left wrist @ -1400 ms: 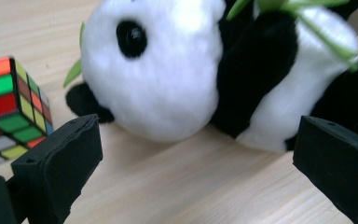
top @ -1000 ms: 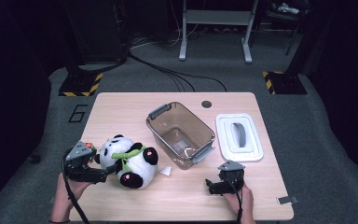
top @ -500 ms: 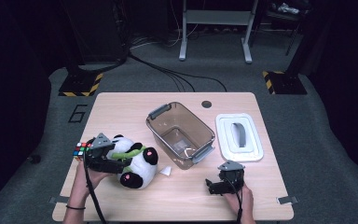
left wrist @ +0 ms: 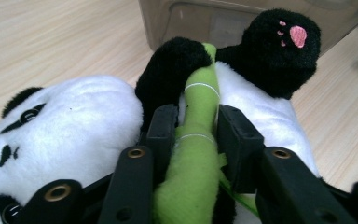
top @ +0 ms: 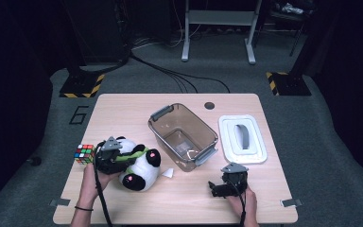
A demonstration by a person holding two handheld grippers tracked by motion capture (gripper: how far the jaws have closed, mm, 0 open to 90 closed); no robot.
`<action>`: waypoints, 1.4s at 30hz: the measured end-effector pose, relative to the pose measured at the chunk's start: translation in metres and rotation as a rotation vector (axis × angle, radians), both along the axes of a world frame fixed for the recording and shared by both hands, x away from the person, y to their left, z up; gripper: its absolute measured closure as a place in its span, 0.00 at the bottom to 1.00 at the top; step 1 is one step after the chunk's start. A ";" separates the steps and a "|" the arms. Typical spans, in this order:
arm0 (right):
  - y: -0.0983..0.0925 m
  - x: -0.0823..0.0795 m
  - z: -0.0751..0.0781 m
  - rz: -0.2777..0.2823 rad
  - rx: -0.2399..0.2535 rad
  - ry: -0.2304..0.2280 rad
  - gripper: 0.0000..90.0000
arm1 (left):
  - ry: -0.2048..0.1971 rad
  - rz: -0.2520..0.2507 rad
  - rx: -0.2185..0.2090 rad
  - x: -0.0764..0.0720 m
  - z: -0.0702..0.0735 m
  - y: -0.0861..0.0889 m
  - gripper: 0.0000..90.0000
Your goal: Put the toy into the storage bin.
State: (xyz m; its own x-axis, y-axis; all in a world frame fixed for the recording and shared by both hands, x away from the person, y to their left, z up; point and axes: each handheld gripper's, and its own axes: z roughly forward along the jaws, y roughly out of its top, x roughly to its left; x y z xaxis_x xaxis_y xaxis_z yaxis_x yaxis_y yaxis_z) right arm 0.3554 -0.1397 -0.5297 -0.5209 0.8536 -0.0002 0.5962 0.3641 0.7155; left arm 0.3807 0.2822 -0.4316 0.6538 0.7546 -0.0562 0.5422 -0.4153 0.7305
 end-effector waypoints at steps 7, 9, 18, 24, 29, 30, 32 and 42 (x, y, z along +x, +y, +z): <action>0.000 0.000 0.000 0.000 0.000 0.000 0.00 | -0.026 -0.005 -0.057 -0.005 -0.005 0.007 0.80; 0.000 0.000 0.000 0.000 0.000 0.000 0.00 | -0.038 -0.011 -0.065 -0.007 -0.004 0.009 0.81; 0.000 0.000 0.000 -0.001 0.000 0.000 0.00 | -0.071 -0.034 -0.055 -0.013 0.004 0.014 0.82; 0.000 0.000 0.000 0.002 0.000 0.000 0.00 | -0.086 -0.061 -0.054 -0.017 0.013 0.016 0.82; -0.001 0.000 0.000 0.005 -0.005 0.000 0.00 | -0.100 -0.075 -0.063 -0.020 0.021 0.018 0.82; -0.001 0.000 0.000 0.005 -0.004 0.000 0.00 | -0.097 -0.080 -0.060 -0.020 0.023 0.018 0.82; -0.001 0.000 0.000 0.006 -0.005 0.000 0.00 | -0.108 -0.082 -0.052 -0.022 0.026 0.018 0.82; -0.001 0.000 0.000 0.005 -0.005 0.000 0.00 | -0.126 -0.094 -0.051 -0.024 0.043 0.020 0.82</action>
